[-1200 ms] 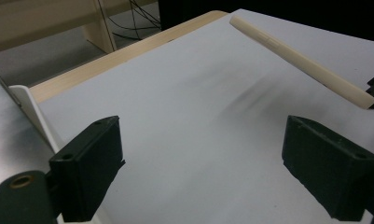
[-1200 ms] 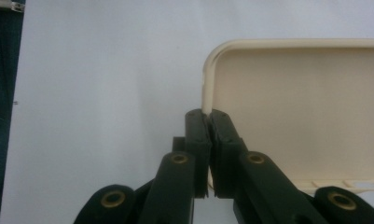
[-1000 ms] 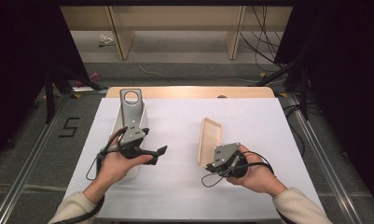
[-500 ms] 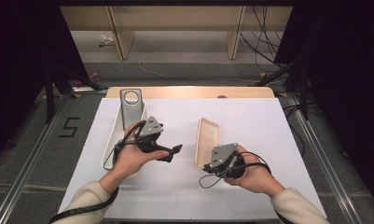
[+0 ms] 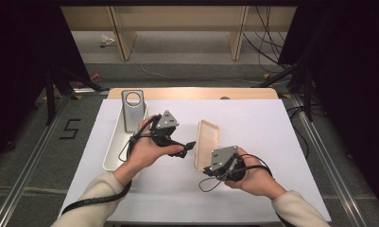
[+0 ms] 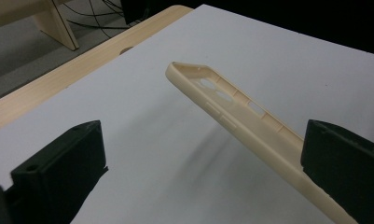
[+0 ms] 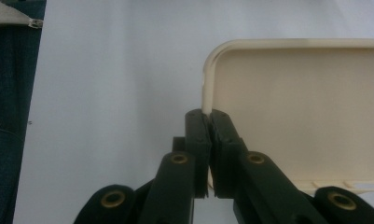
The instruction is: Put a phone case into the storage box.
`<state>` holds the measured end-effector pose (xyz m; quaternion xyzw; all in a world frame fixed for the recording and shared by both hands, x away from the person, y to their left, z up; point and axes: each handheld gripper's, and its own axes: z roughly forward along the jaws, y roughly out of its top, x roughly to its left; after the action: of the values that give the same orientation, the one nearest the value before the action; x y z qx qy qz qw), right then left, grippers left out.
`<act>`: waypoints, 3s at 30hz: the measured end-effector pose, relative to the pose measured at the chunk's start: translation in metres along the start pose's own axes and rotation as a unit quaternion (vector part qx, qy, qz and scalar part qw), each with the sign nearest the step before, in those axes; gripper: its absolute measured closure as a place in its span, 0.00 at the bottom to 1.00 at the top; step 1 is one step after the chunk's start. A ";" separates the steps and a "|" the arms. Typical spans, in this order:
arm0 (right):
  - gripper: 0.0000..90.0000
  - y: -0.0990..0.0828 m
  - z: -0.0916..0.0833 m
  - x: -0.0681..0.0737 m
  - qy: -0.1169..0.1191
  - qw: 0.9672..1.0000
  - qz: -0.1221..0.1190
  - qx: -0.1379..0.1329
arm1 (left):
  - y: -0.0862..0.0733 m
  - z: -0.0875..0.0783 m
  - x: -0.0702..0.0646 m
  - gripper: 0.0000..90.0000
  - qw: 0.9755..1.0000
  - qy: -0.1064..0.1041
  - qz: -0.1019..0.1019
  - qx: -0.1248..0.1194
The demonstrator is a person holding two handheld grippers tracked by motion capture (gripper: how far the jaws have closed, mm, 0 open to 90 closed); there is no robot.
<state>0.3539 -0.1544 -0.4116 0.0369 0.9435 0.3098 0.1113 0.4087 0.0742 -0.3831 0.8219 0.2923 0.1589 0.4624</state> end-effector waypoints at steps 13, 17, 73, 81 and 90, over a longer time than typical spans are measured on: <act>0.98 0.005 0.003 0.003 0.001 1.000 -0.008 -0.002 | 0.012 0.027 0.003 0.05 0.999 -0.007 -0.036 0.019; 0.98 0.007 0.004 0.005 0.001 1.000 -0.014 -0.002 | 0.015 0.034 0.006 0.08 0.998 -0.004 -0.046 0.030; 0.88 0.001 0.014 0.001 -0.025 1.000 0.000 0.009 | 0.042 0.036 -0.022 0.91 0.995 -0.037 -0.089 -0.028; 0.57 -0.005 0.006 -0.007 -0.062 0.996 0.052 -0.022 | 0.039 0.027 -0.018 0.90 0.996 -0.010 -0.055 -0.065; 0.35 -0.014 -0.001 -0.016 -0.090 0.988 0.116 -0.044 | 0.034 0.014 -0.008 0.90 0.995 0.001 -0.042 -0.088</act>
<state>0.3690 -0.1688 -0.4159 0.1693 0.9046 0.3570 0.1603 0.4210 0.0466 -0.3615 0.7650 0.3117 0.1652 0.5388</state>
